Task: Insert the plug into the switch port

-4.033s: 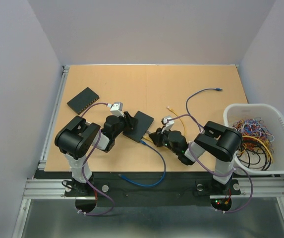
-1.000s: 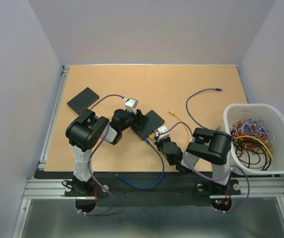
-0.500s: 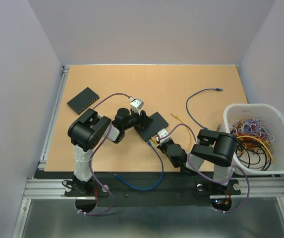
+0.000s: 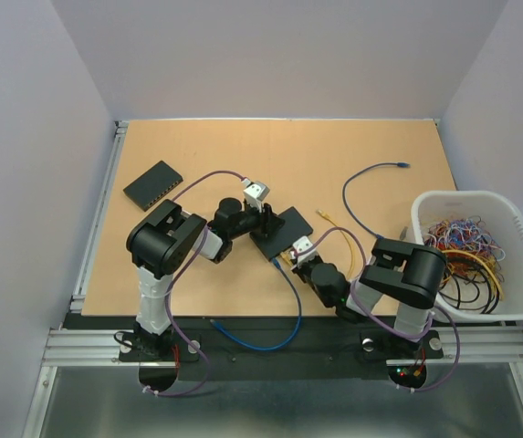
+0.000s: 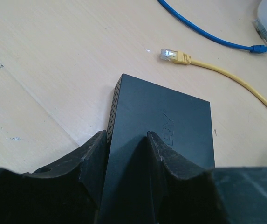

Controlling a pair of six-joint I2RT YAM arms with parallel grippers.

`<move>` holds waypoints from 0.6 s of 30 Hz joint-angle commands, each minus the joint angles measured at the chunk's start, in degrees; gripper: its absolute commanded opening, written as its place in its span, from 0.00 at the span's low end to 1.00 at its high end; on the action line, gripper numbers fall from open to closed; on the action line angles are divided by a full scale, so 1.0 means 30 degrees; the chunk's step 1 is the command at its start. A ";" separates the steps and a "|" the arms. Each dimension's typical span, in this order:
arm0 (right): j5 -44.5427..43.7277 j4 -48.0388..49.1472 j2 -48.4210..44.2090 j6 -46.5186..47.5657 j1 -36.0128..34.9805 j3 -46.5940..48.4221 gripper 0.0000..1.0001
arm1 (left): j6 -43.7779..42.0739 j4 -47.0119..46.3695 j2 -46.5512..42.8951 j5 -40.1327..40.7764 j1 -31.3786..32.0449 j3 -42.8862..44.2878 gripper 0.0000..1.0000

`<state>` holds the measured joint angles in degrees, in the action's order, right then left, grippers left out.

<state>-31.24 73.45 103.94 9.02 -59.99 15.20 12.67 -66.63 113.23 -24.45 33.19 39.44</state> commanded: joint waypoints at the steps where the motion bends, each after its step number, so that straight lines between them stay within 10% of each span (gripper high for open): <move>1: 0.1860 0.8007 -0.0253 -0.0046 0.0278 0.1173 0.01 | 0.0085 0.2229 0.0489 -0.4009 0.1945 -0.0051 0.35; 18: 0.2886 0.7040 -0.0487 -0.0426 0.0952 0.2725 0.01 | -0.0383 0.2962 0.0753 -0.3921 0.2383 0.0476 0.33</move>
<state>-27.99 68.77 102.15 8.27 -57.41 17.10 10.87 -65.01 113.71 -24.75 33.69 41.25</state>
